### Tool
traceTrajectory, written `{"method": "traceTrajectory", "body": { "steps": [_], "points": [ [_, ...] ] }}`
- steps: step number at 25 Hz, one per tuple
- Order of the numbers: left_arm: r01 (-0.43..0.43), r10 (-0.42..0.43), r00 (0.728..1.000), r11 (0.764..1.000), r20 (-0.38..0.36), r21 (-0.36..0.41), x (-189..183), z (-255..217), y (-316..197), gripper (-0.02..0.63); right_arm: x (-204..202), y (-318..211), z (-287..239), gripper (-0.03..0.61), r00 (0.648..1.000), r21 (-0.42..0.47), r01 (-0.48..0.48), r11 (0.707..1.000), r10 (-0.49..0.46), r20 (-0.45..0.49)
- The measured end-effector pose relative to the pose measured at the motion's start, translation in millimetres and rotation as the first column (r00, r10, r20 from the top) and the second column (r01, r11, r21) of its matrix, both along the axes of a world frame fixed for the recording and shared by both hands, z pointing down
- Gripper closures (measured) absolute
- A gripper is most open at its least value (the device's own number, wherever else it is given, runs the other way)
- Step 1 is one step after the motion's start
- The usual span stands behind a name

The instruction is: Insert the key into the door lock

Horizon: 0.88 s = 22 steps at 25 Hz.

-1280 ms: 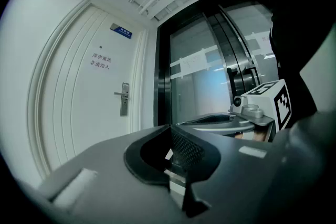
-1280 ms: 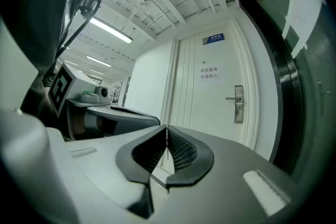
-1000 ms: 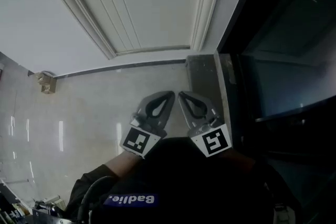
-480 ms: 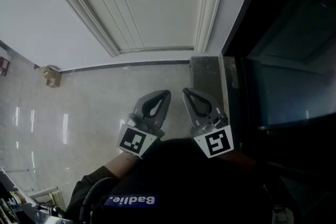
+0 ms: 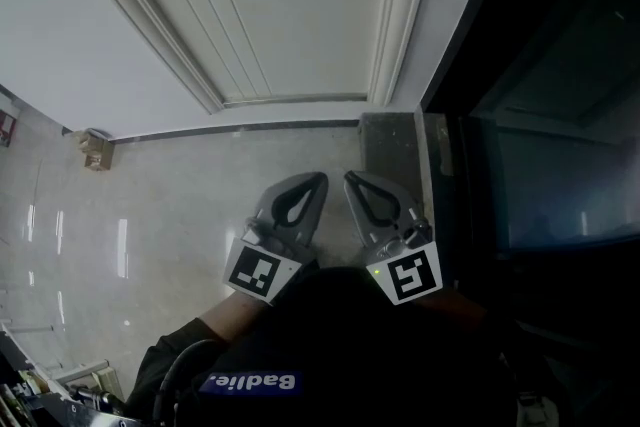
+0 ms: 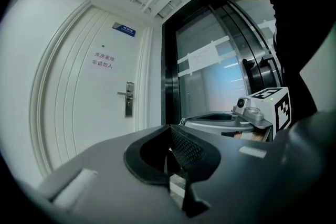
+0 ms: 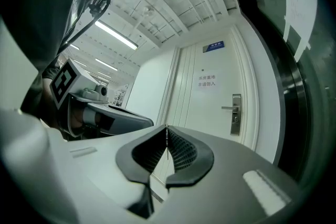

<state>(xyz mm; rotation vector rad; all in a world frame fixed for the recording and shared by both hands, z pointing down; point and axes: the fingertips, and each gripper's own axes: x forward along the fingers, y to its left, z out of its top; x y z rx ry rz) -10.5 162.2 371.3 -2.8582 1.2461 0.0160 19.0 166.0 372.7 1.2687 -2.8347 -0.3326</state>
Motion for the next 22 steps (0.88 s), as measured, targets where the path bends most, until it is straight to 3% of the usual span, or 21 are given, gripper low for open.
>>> {"method": "traceTrajectory", "body": {
  "steps": [7, 15, 22],
  "points": [
    [-0.041, 0.042, 0.998, 0.999, -0.036, 0.014, -35.2, 0.5, -46.9, 0.598, -34.1, -43.7, 1.1, 0.565, 0.999, 0.001, -0.04, 0.999, 0.04, -0.025],
    [-0.106, 0.107, 0.991, 0.994, -0.083, 0.02, -111.8, -12.9, -137.8, 0.598, -109.2, -127.4, -12.0, 0.565, 0.99, 0.001, -0.099, 0.995, 0.098, -0.105],
    [-0.169, 0.176, 0.981, 0.982, -0.085, 0.079, -130.6, -10.5, -126.7, 0.598, -121.9, -117.1, -9.9, 0.565, 0.968, 0.082, -0.171, 0.982, 0.183, -0.171]
  ]
}}
